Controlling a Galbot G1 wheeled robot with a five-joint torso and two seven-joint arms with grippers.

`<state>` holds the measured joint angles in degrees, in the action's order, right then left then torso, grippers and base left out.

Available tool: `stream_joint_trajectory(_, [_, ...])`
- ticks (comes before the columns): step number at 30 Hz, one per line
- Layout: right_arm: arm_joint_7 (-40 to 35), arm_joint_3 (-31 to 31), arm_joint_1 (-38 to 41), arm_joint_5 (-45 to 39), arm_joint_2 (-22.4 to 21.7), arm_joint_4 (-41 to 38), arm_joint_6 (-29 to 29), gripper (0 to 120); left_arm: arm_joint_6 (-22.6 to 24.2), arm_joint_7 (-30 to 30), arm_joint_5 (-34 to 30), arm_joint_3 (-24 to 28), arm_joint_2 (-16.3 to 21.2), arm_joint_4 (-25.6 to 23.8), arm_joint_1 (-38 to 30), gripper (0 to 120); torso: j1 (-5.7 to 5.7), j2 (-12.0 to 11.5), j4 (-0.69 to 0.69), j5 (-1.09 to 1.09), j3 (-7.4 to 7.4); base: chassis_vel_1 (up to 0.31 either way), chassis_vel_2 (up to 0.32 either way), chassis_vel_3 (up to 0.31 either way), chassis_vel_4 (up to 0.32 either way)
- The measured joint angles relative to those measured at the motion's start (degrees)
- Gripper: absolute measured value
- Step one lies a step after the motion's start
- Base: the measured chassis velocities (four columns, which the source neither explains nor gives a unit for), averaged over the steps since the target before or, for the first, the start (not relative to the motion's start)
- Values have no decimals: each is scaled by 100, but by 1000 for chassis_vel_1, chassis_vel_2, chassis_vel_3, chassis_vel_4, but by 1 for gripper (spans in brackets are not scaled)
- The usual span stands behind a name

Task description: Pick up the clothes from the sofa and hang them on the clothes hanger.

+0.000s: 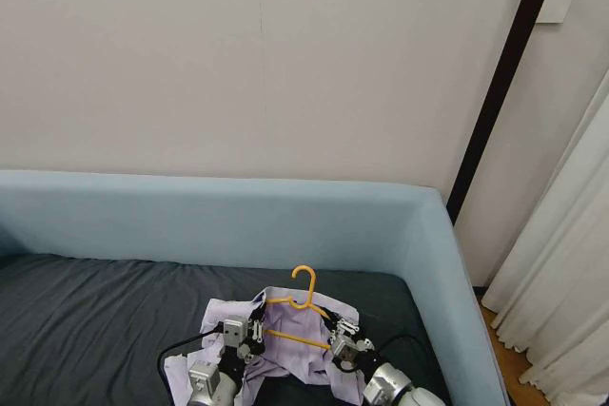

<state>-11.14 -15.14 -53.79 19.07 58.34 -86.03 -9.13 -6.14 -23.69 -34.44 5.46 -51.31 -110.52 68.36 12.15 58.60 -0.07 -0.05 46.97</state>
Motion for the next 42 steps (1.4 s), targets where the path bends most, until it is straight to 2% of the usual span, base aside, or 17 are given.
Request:
stream_joint_trajectory(10, [-86,-179,318,122,215,287,61,6,53,-1,59,244,101,-92,-112,0,0,0,0,0,-1,0,0,0,0])
stream_joint_trajectory(22, [-106,-226,339,410,202,119,173,6,76,57,352,374,111,-216,-108,0,0,0,-2,0,-1,0,0,0,0])
stream_joint_trajectory(28, [-144,-122,320,973,235,74,166,6,68,115,622,398,104,-233,158,0,0,0,0,0,-1,0,0,0,0])
stream_joint_trajectory(39, [-263,-83,271,440,108,-36,303,6,84,136,873,78,134,-247,677,0,0,0,0,0,-1,0,0,0,0])
stream_joint_trajectory(42, [-267,-67,253,392,75,-89,288,6,154,121,1010,3,106,-250,818,11,0,0,0,0,-1,0,0,0,0])
